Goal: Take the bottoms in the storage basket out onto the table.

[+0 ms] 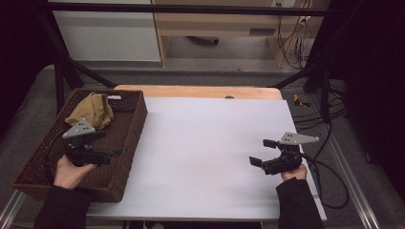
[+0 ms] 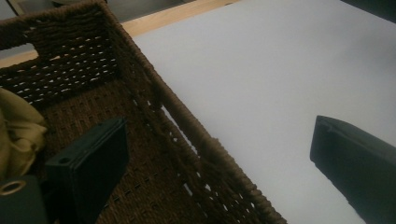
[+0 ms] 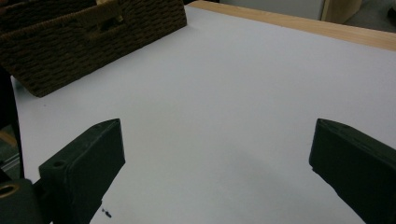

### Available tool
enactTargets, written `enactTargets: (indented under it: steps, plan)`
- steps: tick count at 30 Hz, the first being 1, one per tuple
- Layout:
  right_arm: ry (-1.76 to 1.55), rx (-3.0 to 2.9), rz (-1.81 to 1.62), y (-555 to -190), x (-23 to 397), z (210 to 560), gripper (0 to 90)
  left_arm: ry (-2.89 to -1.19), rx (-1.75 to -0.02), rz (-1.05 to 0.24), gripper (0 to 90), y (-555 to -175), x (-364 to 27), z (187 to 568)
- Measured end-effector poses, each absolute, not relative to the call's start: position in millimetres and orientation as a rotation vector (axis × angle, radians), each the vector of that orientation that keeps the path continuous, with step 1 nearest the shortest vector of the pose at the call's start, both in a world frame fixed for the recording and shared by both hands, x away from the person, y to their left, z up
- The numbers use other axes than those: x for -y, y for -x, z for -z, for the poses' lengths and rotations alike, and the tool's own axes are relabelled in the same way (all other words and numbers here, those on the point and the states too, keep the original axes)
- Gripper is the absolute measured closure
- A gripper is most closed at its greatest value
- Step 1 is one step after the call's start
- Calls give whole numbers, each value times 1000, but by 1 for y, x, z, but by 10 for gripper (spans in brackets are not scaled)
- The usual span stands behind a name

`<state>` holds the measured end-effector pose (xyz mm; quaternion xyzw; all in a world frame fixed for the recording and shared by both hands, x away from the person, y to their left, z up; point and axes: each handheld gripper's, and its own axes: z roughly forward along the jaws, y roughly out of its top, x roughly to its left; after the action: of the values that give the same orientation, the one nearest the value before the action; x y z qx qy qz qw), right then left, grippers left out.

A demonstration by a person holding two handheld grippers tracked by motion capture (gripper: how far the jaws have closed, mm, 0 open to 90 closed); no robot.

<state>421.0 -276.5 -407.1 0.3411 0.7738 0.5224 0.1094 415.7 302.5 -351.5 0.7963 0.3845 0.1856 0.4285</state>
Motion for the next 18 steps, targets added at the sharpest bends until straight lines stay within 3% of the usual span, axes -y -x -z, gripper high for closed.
enactTargets:
  steps: [18]
  plan:
    - [-1006,-2275,-1527,-421,277,407,40,-1968,-997,-510,42,-412,-317,338]
